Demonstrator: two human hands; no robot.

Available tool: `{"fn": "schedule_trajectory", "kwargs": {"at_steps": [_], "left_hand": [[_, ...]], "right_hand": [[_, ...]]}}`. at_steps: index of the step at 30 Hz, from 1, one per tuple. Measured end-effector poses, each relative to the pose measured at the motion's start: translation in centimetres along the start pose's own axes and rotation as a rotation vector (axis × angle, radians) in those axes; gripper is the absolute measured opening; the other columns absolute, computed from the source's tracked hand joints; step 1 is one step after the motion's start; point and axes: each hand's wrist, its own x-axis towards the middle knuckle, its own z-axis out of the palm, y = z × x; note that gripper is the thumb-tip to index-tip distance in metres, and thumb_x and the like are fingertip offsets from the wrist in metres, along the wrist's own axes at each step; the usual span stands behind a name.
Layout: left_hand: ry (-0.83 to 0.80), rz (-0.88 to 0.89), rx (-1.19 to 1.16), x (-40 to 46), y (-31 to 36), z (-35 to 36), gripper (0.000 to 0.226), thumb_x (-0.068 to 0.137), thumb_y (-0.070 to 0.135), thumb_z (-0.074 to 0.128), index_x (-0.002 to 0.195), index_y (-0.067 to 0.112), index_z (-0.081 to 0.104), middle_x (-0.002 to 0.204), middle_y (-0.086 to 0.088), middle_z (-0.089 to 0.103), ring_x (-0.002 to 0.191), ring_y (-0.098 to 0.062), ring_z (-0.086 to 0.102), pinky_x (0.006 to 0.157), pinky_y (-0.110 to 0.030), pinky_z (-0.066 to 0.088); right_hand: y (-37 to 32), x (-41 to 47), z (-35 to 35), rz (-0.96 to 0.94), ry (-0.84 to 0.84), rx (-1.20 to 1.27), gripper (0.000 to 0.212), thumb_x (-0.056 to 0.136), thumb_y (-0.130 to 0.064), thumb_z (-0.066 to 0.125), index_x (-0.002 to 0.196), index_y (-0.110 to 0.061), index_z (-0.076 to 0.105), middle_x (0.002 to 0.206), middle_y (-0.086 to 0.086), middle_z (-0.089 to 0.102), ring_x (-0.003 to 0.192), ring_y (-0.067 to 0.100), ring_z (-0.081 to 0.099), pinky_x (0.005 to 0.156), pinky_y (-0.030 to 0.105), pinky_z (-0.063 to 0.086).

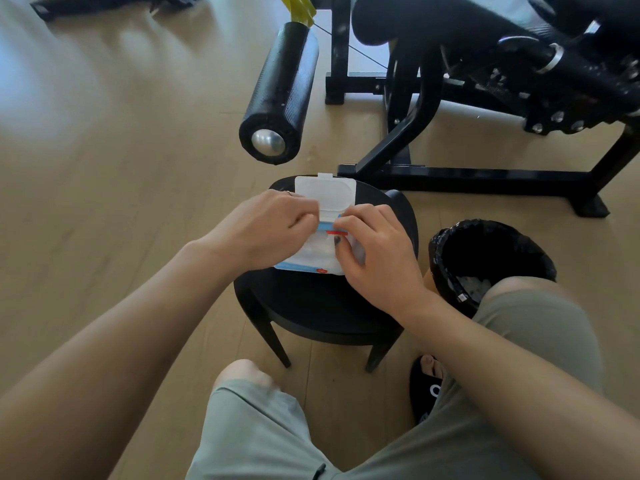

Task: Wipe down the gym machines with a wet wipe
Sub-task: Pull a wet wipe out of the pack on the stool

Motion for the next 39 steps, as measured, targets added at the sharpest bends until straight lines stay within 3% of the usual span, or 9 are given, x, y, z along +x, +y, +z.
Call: {"fn": "schedule_trajectory", "kwargs": {"at_steps": [2, 5, 9, 14, 21, 25, 29, 33, 39], "left_hand": [[0.020, 0.044, 0.056, 0.3, 0.3, 0.1, 0.029, 0.104, 0.034, 0.042, 0.078, 0.023, 0.052, 0.078, 0.004, 0.057, 0.073, -0.017, 0.054, 0.063, -0.037, 0.046], [-0.045, 0.121, 0.188, 0.6, 0.2, 0.1, 0.020, 0.102, 0.033, 0.049, 0.096, 0.028, 0.068, 0.094, 0.008, 0.061, 0.082, -0.015, 0.058, 0.066, -0.036, 0.051], [-0.080, 0.163, 0.271, 0.9, 0.2, -0.4, 0.021, 0.101, 0.036, 0.053, 0.111, 0.032, 0.071, 0.101, 0.013, 0.060, 0.083, -0.011, 0.056, 0.063, -0.026, 0.042], [-0.099, 0.243, 0.405, 1.4, 1.1, -0.6, 0.029, 0.106, 0.035, 0.042, 0.104, 0.024, 0.069, 0.093, 0.005, 0.057, 0.076, -0.018, 0.057, 0.058, -0.029, 0.037], [-0.197, 0.275, 0.428, 2.1, 0.8, -0.9, 0.029, 0.106, 0.040, 0.040, 0.106, 0.026, 0.066, 0.090, 0.011, 0.052, 0.076, -0.016, 0.057, 0.061, -0.028, 0.038], [-0.236, 0.287, 0.461, 2.5, 1.0, -0.9, 0.030, 0.105, 0.040, 0.041, 0.108, 0.024, 0.066, 0.098, 0.006, 0.056, 0.078, -0.018, 0.059, 0.066, -0.033, 0.051], [-0.217, 0.257, 0.515, 3.0, 1.7, -0.1, 0.031, 0.107, 0.036, 0.037, 0.108, 0.018, 0.063, 0.098, 0.004, 0.053, 0.077, -0.016, 0.052, 0.062, -0.029, 0.040], [-0.208, 0.283, 0.556, 3.3, 1.5, 0.6, 0.029, 0.109, 0.031, 0.036, 0.111, 0.014, 0.060, 0.094, 0.003, 0.047, 0.081, -0.014, 0.056, 0.062, -0.026, 0.039], [-0.279, 0.428, 0.680, 3.6, 0.9, 0.6, 0.025, 0.109, 0.024, 0.029, 0.107, 0.014, 0.052, 0.091, 0.000, 0.043, 0.078, -0.012, 0.045, 0.067, -0.024, 0.036]], "right_hand": [[0.0, 0.0, 0.0, 0.001, 0.002, 0.007, 0.035, 0.096, -0.038, 0.048, 0.108, -0.016, 0.072, 0.116, 0.000, 0.066, 0.107, 0.016, 0.055, 0.091, 0.024, 0.047], [0.0, 0.0, 0.1, 0.007, 0.003, 0.007, 0.031, 0.095, -0.036, 0.053, 0.109, -0.016, 0.072, 0.116, 0.001, 0.067, 0.108, 0.017, 0.055, 0.091, 0.028, 0.050], [0.1, -0.1, 0.2, 0.015, 0.014, 0.008, 0.024, 0.093, -0.030, 0.062, 0.110, -0.015, 0.072, 0.117, 0.001, 0.067, 0.108, 0.017, 0.056, 0.093, 0.028, 0.050], [0.1, 0.0, 0.1, 0.003, 0.012, 0.010, 0.026, 0.093, -0.031, 0.060, 0.109, -0.015, 0.071, 0.116, 0.002, 0.066, 0.108, 0.017, 0.055, 0.092, 0.027, 0.048], [0.2, -0.1, 0.1, -0.007, 0.020, 0.006, 0.021, 0.092, -0.027, 0.066, 0.109, -0.015, 0.071, 0.116, 0.002, 0.066, 0.107, 0.017, 0.055, 0.092, 0.029, 0.049], [0.2, 0.0, 0.1, -0.003, 0.021, 0.016, 0.020, 0.092, -0.026, 0.066, 0.108, -0.014, 0.071, 0.115, 0.001, 0.066, 0.107, 0.016, 0.055, 0.092, 0.029, 0.050], [0.1, 0.0, 0.0, 0.011, 0.016, 0.020, 0.025, 0.092, -0.028, 0.065, 0.111, -0.013, 0.070, 0.117, 0.001, 0.066, 0.108, 0.016, 0.054, 0.094, 0.030, 0.050], [0.1, 0.0, 0.0, 0.014, 0.007, 0.023, 0.026, 0.091, -0.028, 0.065, 0.112, -0.013, 0.070, 0.117, 0.001, 0.066, 0.108, 0.016, 0.055, 0.095, 0.031, 0.050], [0.2, 0.0, -0.1, 0.014, -0.002, 0.021, 0.027, 0.091, -0.028, 0.065, 0.114, -0.014, 0.069, 0.117, 0.000, 0.065, 0.108, 0.016, 0.054, 0.093, 0.032, 0.050]]}}
